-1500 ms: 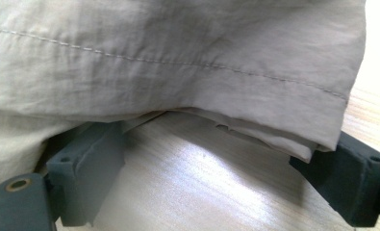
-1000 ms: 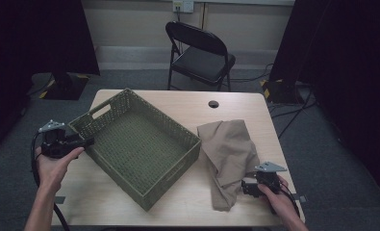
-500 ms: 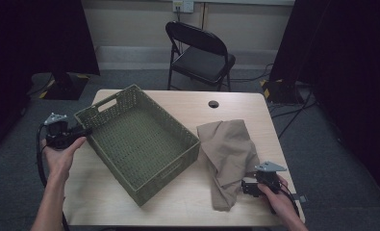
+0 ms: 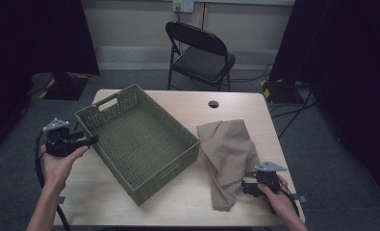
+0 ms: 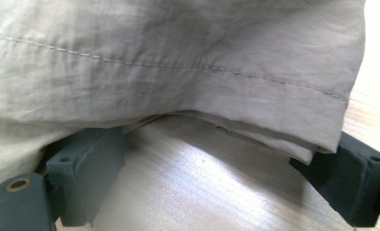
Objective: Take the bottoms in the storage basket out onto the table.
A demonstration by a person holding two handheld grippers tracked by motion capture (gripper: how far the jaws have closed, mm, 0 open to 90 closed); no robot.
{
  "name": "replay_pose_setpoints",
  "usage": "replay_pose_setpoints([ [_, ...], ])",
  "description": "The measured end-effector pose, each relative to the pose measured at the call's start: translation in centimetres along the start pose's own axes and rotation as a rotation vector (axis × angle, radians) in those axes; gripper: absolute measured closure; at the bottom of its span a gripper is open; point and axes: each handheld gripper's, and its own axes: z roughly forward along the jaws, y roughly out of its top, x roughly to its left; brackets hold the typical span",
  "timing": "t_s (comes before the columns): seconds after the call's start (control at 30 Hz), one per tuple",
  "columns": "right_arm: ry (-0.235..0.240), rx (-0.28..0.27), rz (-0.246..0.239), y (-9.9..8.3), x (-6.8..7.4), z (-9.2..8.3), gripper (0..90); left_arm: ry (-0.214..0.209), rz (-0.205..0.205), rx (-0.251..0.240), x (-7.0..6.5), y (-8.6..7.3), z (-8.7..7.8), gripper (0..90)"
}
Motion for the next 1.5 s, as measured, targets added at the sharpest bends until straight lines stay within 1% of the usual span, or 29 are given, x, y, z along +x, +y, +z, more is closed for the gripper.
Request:
replay_pose_setpoints([
  [0.03,0.0,0.0,0.0,0.0,0.0,0.0,10.6,-0.008,0.006,0.01,-0.5,-0.3,-0.1,28.3],
  [0.07,0.0,0.0,0.0,0.0,0.0,0.0,10.6,0.009,0.015,0.006,-1.0,-0.5,-0.3,27.9],
  [0.1,0.0,0.0,0.0,0.0,0.0,0.0,10.6,0.011,0.019,0.009,-1.2,-0.6,-0.4,28.0],
  [0.17,0.0,0.0,0.0,0.0,0.0,0.0,10.6,-0.017,0.022,0.026,-1.6,-0.9,-0.6,26.3],
  [0.2,0.0,0.0,0.0,0.0,0.0,0.0,10.6,-0.02,0.016,0.026,-1.7,-1.0,-0.7,25.6],
  [0.23,0.0,0.0,0.0,0.0,0.0,0.0,10.6,-0.014,0.02,0.022,-1.8,-1.2,-0.8,25.2],
  [0.3,0.001,0.0,0.0,0.0,0.0,0.0,10.6,-0.019,0.004,0.016,-1.9,-1.4,-0.6,24.2],
  [0.37,0.001,0.0,0.0,0.0,0.0,0.0,10.6,-0.028,-0.017,0.024,-2.0,-1.5,-0.5,23.6],
  [0.4,0.001,0.0,-0.001,0.0,0.0,0.0,10.6,-0.033,-0.028,0.026,-2.1,-1.5,-0.4,21.1],
  [0.43,0.001,0.0,0.0,0.0,0.0,0.0,10.6,-0.044,-0.042,0.026,-2.2,-1.6,-0.2,19.0],
  [0.47,0.001,0.0,0.0,0.0,0.0,0.0,10.6,-0.059,-0.051,0.035,-2.4,-1.7,0.0,19.0],
  [0.53,0.001,0.0,0.0,0.0,0.0,0.0,10.6,-0.046,-0.032,0.047,-2.9,-1.9,0.5,18.3],
  [0.57,0.001,0.0,-0.001,0.0,0.0,0.0,10.6,-0.044,-0.036,0.043,-3.0,-2.0,0.7,18.1],
  [0.63,0.001,0.0,0.0,0.0,0.0,0.0,10.6,-0.045,-0.031,0.062,-3.4,-2.0,1.1,18.0],
  [0.7,0.001,0.0,-0.001,0.0,0.0,0.0,10.6,-0.019,-0.028,0.054,-3.6,-2.1,1.3,17.7],
  [0.73,0.001,0.0,-0.001,0.0,0.0,0.0,10.6,-0.015,-0.027,0.056,-3.7,-2.1,1.3,18.9],
  [0.87,0.001,0.0,-0.001,0.0,0.0,0.0,10.6,0.011,-0.01,0.093,-4.0,-1.6,1.4,20.8],
  [0.97,0.0,0.0,-0.001,0.0,0.0,0.0,10.7,0.03,-0.005,0.089,-3.5,-1.4,1.6,22.2],
  [1.0,0.001,0.0,-0.001,0.0,0.0,0.0,10.7,0.041,-0.004,0.084,-3.3,-1.4,1.6,23.1],
  [1.07,0.001,0.0,-0.001,0.0,0.0,0.0,10.7,0.077,0.015,0.082,-2.9,-1.4,1.7,25.5],
  [1.13,0.001,0.0,-0.001,0.0,0.0,0.0,10.6,0.065,-0.017,0.076,-2.1,-1.5,1.6,27.4],
  [1.23,0.0,0.0,-0.001,0.0,0.0,0.0,10.6,0.057,-0.041,0.067,-0.8,-1.6,1.4,30.6],
  [1.27,0.0,0.0,-0.001,0.0,0.0,0.0,10.7,0.062,-0.044,0.069,-0.5,-1.6,1.3,33.2],
  [1.3,0.001,0.0,-0.001,0.0,0.0,0.0,10.7,0.085,-0.037,0.073,-0.1,-1.6,1.3,34.8],
  [1.33,0.0,0.0,-0.001,0.0,0.0,0.0,10.6,0.099,-0.031,0.087,0.1,-1.7,1.5,38.8],
  [1.37,0.001,0.0,-0.001,0.0,0.0,0.0,10.7,0.067,-0.07,0.081,0.7,-1.8,1.6,44.1],
  [1.4,0.0,0.0,-0.001,0.0,0.0,0.0,10.7,0.038,-0.098,0.069,1.2,-2.0,1.6,45.4],
  [1.43,0.0,0.0,-0.001,0.0,0.0,0.0,10.7,0.029,-0.109,0.057,1.6,-2.1,1.6,46.4],
  [1.5,0.0,0.0,-0.001,0.0,0.0,0.0,10.6,0.032,-0.104,0.053,1.9,-2.1,1.5,47.8],
])
